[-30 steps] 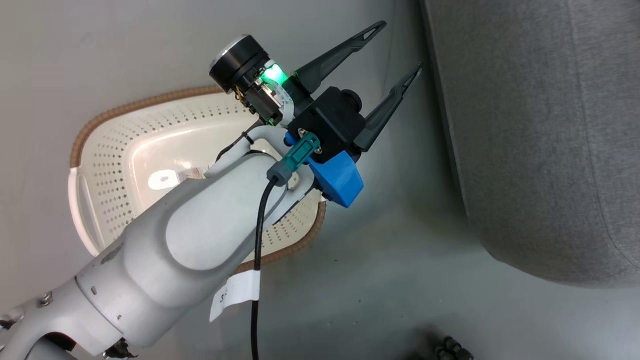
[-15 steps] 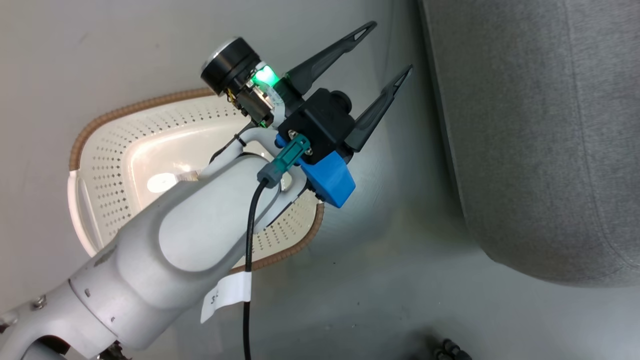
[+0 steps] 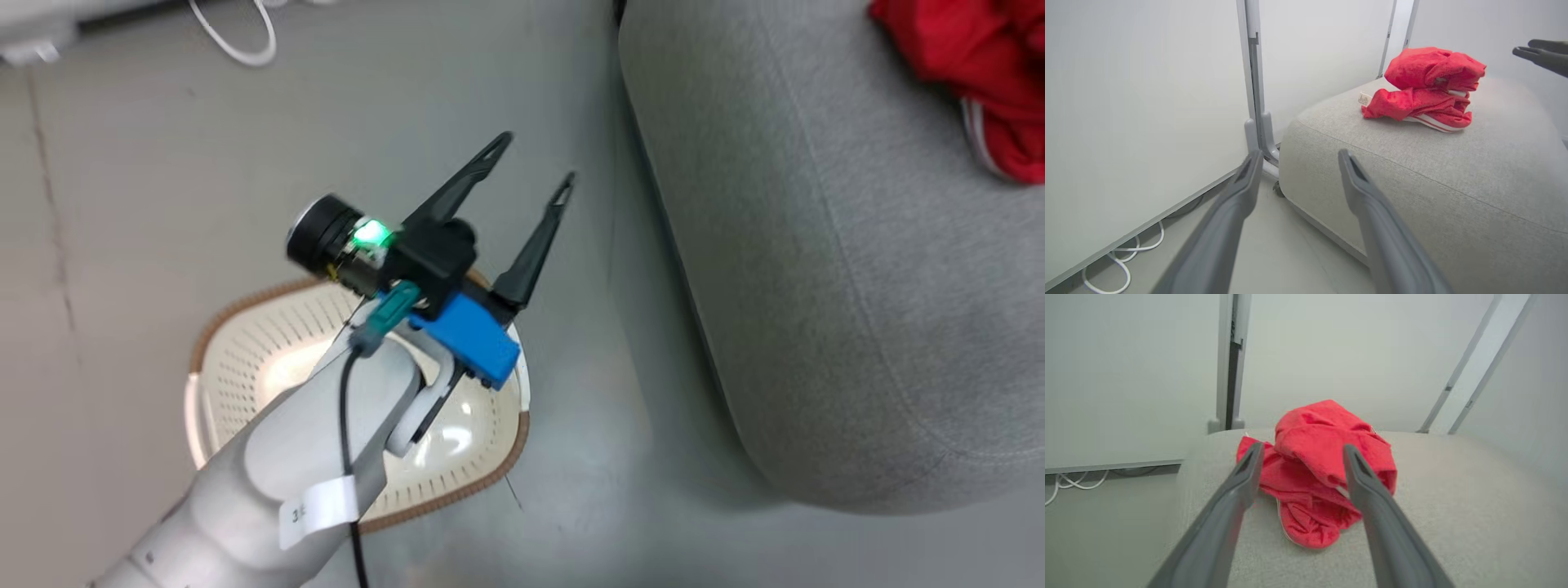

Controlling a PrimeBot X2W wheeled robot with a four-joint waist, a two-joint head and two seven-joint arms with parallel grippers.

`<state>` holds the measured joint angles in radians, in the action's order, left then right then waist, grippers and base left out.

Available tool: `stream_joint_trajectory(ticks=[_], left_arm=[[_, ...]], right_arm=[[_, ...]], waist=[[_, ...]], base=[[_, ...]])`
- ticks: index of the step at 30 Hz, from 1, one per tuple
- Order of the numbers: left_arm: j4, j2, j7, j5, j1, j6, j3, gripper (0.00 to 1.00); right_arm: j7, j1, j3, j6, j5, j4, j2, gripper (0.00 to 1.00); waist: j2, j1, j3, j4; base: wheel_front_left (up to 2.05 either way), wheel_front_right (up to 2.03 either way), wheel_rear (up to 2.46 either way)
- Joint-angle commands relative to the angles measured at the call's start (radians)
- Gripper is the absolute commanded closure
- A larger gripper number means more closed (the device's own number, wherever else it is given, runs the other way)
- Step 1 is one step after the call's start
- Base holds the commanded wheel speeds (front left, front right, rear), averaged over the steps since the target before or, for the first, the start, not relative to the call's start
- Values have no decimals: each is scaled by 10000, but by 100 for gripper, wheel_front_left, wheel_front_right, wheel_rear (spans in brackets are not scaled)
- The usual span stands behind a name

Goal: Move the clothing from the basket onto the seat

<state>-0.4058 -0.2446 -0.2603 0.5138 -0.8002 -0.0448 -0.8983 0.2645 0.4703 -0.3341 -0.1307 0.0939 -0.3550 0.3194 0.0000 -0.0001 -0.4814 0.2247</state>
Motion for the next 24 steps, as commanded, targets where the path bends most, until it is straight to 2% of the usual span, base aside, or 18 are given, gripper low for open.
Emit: stream_joint_trajectory(ticks=[1,6,9,15,24], left_arm=[[164,-30,-58,16,292,-76,291,0],[688,-269,-55,-110,1619,-341,1768,0],[903,-347,-56,-292,2363,-299,2725,0],[1268,-150,-50,-847,3698,-150,4660,0],[1586,551,-51,-1882,5660,379,7096,0]], right_arm=[[-3,-356,155,-1,65,291,-191,0],[-3,-1235,1132,-1,134,1545,-723,0],[-3,-1531,1626,-1,198,1917,-966,0],[-4,-2134,2402,-1,213,2300,-1368,0],[-4,-3119,2662,-1,305,2475,-1862,0]], waist=[[0,1,1132,-223],[0,1,2118,-594],[0,1,2518,-826],[0,1,3254,-1313],[0,1,4244,-1888]], base=[[0,0,0],[0,0,0],[0,0,0],[0,0,0],[0,0,0]])
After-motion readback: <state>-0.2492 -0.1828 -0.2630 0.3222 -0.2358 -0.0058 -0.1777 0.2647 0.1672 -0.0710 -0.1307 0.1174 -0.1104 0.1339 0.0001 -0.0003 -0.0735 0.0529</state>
